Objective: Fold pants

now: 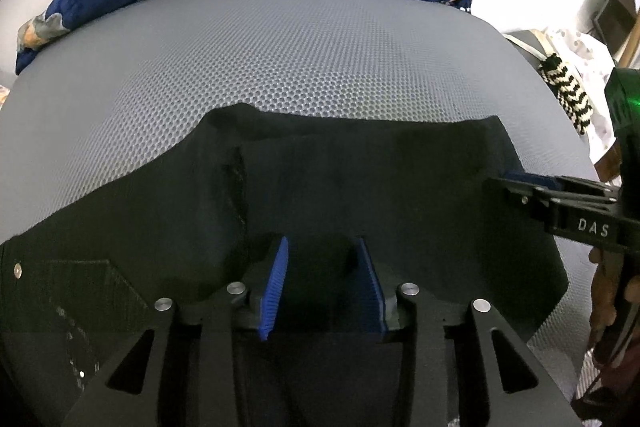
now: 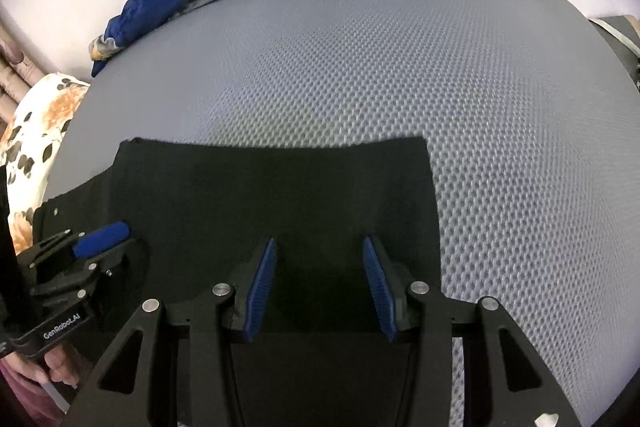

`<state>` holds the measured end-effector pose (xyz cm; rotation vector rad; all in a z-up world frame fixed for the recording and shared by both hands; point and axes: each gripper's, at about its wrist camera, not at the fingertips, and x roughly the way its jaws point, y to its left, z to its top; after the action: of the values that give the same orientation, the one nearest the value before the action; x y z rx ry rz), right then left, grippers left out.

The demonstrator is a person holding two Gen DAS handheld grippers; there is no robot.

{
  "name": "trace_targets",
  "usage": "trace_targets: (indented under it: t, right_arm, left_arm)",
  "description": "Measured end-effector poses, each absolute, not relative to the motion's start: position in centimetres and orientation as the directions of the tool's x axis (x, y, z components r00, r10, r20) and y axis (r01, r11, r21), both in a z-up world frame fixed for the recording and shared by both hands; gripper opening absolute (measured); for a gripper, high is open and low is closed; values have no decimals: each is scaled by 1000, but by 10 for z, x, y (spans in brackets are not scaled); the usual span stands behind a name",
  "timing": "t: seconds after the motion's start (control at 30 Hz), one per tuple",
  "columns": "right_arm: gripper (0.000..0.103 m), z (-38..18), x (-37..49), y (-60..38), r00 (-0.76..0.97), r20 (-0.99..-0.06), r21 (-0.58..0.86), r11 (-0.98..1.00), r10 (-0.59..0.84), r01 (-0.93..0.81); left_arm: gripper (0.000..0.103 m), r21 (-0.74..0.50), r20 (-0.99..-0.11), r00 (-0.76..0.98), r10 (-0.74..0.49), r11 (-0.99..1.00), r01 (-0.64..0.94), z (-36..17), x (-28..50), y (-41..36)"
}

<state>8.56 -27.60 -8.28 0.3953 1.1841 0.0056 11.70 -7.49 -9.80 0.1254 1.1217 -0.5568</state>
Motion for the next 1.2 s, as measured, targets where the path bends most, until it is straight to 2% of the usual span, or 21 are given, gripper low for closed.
trace_targets:
  t: [0.33, 0.67, 0.83, 0.93, 1.2]
  right_arm:
    - [44, -80, 68, -247, 368, -898, 324, 929, 241, 181]
    - [44, -77, 66, -202, 348, -888, 350, 933, 302, 85]
    - [46, -77, 66, -179, 337, -879, 370, 928, 336, 42]
    - [56, -76, 66, -167, 338, -871, 386, 922, 357, 19]
    - [57, -73, 72, -122, 309, -858, 407, 910, 411, -81]
  left_arm:
    - [47, -227, -864, 328, -383, 876, 425, -86, 102, -48]
    - [50, -296, -829, 381, -409, 899, 323, -69, 72, 19]
    - [51, -375, -794, 406, -453, 890, 261, -60, 59, 61]
    - [51, -428, -770, 411, -488, 873, 235, -57, 51, 85]
    - [51, -592, -698, 450, -558, 802, 77, -66, 24, 153]
